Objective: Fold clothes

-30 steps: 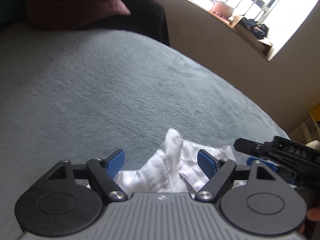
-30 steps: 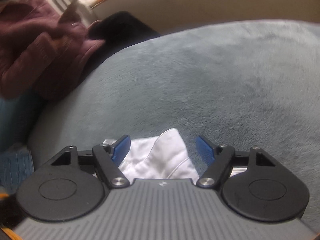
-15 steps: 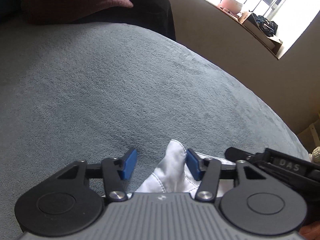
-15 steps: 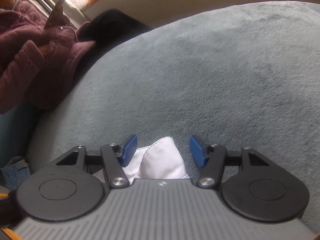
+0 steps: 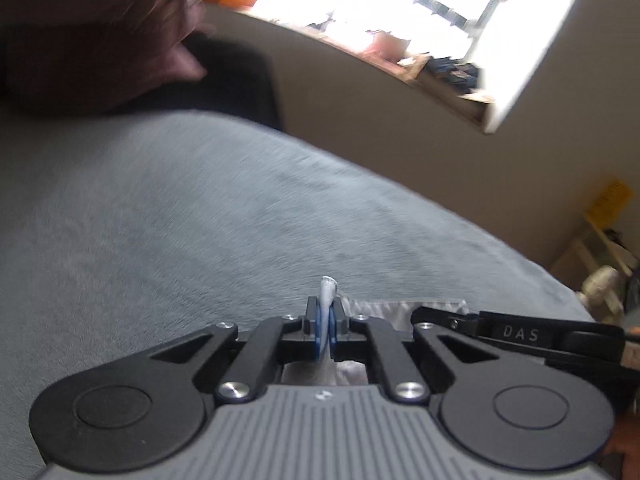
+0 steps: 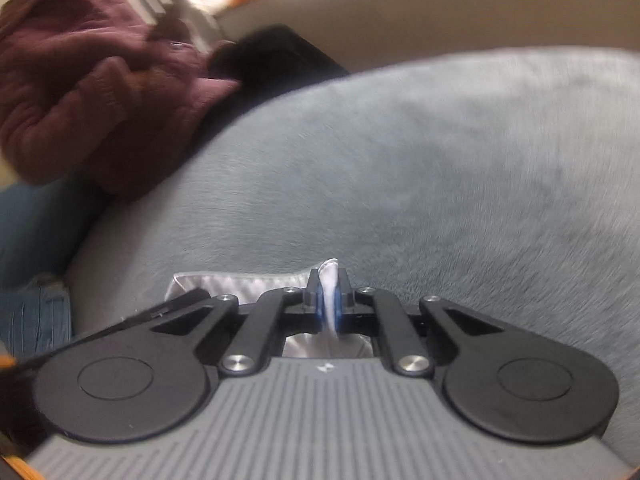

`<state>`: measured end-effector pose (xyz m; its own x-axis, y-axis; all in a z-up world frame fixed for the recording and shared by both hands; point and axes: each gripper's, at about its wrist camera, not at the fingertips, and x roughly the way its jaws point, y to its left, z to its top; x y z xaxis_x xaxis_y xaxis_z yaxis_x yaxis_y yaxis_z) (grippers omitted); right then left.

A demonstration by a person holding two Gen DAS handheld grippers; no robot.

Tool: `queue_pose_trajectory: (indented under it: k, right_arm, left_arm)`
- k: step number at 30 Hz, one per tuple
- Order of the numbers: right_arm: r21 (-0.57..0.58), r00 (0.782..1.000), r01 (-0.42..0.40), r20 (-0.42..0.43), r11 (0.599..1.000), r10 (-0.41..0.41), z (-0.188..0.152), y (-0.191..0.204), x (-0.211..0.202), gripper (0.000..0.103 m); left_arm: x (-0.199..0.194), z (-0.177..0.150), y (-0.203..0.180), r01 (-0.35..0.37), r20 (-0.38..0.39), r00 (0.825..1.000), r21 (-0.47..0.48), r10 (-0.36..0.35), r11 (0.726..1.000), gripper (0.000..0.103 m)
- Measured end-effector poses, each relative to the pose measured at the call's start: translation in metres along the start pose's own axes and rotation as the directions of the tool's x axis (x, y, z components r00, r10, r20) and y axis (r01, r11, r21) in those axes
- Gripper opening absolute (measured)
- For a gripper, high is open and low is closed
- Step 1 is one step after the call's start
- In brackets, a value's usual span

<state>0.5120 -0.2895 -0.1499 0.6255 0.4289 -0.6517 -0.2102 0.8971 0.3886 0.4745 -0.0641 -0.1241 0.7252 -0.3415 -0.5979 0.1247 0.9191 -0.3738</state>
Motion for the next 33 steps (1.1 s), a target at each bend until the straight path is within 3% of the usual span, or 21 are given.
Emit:
queue_pose_trajectory:
  k: [4, 5, 6, 7, 8, 10, 13, 16, 21, 27, 33]
  right_arm:
    - [-0.18, 0.996, -0.049, 0.069, 0.982, 0.062, -0.018, 0.011, -0.049, 0.005]
    - [-0.235, 0.994, -0.057, 0.077, 0.97, 0.078, -0.026, 0.015, -0.061, 0.007]
    - [-0.287, 0.994, -0.06, 0.073, 0.956, 0.084, -0.037, 0.018, -0.073, 0.008]
    - [-0.336, 0.994, -0.06, 0.065, 0.94, 0.087, -0.047, 0.021, -0.083, 0.009]
    - [-0.377, 0.995, -0.057, 0.053, 0.925, 0.083, -0.059, 0.023, -0.092, 0.012]
    - [-0.425, 0.997, -0.051, 0.031, 0.904, 0.071, -0.081, 0.025, -0.107, 0.021]
    - [-0.444, 0.998, -0.038, 0.02, 0.895, 0.052, -0.106, 0.021, -0.126, 0.03]
    - [-0.358, 0.997, -0.055, 0.026, 0.932, 0.068, -0.113, 0.006, -0.141, 0.033]
    - [-0.045, 0.984, -0.163, 0.062, 0.986, 0.165, -0.101, -0.023, -0.148, 0.042]
    - [0.169, 0.991, -0.12, -0.039, 0.978, 0.129, -0.086, -0.033, -0.108, 0.048]
    - [0.36, 0.982, -0.045, -0.154, 0.932, 0.107, -0.072, -0.042, -0.067, 0.048]
  left_arm:
    - [-0.045, -0.016, -0.016, 0.105, 0.024, 0.994, 0.145, -0.109, 0.984, 0.009]
    - [-0.058, -0.023, -0.019, 0.135, 0.027, 0.99, 0.179, -0.142, 0.975, 0.014]
    - [-0.071, -0.031, -0.021, 0.161, 0.028, 0.985, 0.204, -0.171, 0.966, 0.027]
    - [-0.083, -0.04, -0.021, 0.179, 0.024, 0.982, 0.21, -0.188, 0.961, 0.047]
    - [-0.092, -0.048, -0.019, 0.19, 0.017, 0.98, 0.21, -0.198, 0.959, 0.054]
    - [-0.108, -0.063, -0.013, 0.213, -0.006, 0.976, 0.198, -0.216, 0.957, 0.06]
    - [-0.12, -0.079, 0.001, 0.227, -0.045, 0.974, 0.142, -0.223, 0.963, 0.062]
    - [-0.12, -0.083, 0.014, 0.209, -0.073, 0.976, 0.074, -0.204, 0.975, 0.063]
    - [-0.093, -0.08, 0.015, 0.087, -0.154, 0.985, 0.066, -0.076, 0.994, 0.058]
    - [-0.061, -0.069, 0.019, 0.031, -0.198, 0.98, -0.011, -0.032, 0.999, 0.058]
    - [-0.037, -0.063, 0.026, -0.006, -0.224, 0.974, -0.089, -0.014, 0.996, 0.054]
